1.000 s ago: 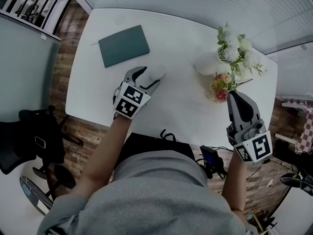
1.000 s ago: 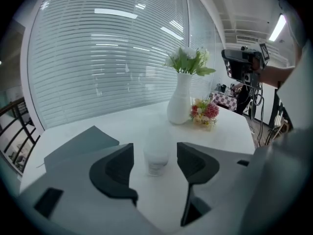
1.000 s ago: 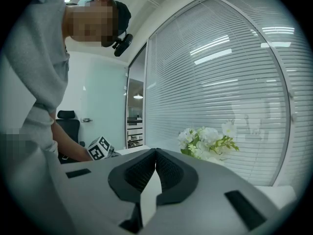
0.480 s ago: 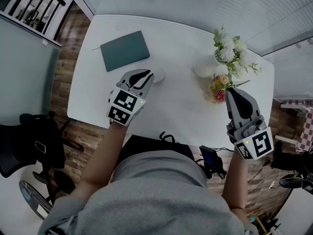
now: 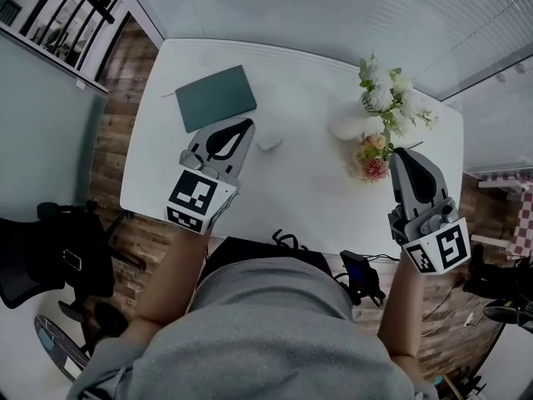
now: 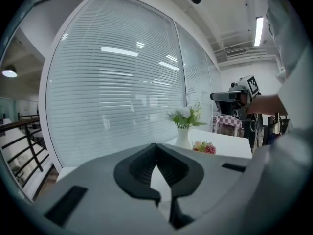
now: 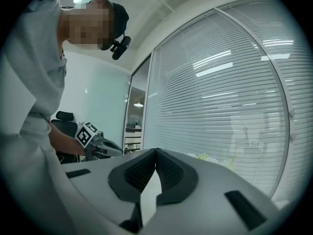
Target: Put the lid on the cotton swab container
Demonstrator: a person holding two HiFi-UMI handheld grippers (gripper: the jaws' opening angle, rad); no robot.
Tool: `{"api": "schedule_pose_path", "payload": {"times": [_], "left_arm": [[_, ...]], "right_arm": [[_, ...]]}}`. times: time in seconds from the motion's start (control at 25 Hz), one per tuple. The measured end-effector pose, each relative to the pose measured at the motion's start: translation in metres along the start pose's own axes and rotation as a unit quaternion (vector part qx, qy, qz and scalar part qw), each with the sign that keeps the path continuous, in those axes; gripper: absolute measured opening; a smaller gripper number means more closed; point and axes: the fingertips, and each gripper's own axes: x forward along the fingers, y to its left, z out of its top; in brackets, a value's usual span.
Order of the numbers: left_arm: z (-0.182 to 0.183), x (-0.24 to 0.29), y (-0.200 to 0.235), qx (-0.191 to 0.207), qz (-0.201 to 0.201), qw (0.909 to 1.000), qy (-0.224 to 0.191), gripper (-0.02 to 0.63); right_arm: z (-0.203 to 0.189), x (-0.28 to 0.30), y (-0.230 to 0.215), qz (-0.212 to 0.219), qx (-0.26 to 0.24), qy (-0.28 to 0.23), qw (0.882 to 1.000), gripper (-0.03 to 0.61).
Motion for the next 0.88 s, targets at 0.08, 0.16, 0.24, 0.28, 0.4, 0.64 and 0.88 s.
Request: {"api": "schedule_pose_path", "payload": {"times": [0.08,0.16,0.24,0.28,0.4,0.64,0.88], "left_arm": [[0.014,-0.009,0.002,0.012,0.011,0.9997,-0.017,0.008],[0.025,-0.017,0.004,0.016,0.019,0.9991,-0.035,0.008],[0.033,-0.026,0.006,0.011,0.026,0.9983,-0.052,0.008],[0.036,-0.031,0.008,0.007,0.029,0.9979,-0.057,0.008],[0.041,-0.042,0.012,0.000,0.036,0.9969,-0.070,0.006],[0.042,-0.052,0.015,-0.003,0.048,0.9959,-0.077,0.006],[0.043,-0.063,0.016,-0.002,0.063,0.9942,-0.087,0.006]], "right_arm": [[0.004,-0.001,0.000,-0.002,0.008,-0.009,1.000,0.023],[0.009,-0.003,0.000,-0.005,0.023,-0.021,1.000,0.023],[0.012,-0.005,0.001,-0.010,0.029,-0.027,0.999,0.021],[0.014,-0.006,0.001,-0.012,0.028,-0.029,0.999,0.021],[0.018,-0.008,0.003,-0.016,0.020,-0.030,0.999,0.021],[0.020,-0.011,0.006,-0.020,0.011,-0.032,0.999,0.021],[0.023,-0.013,0.010,-0.024,0.006,-0.034,0.999,0.021]]}}
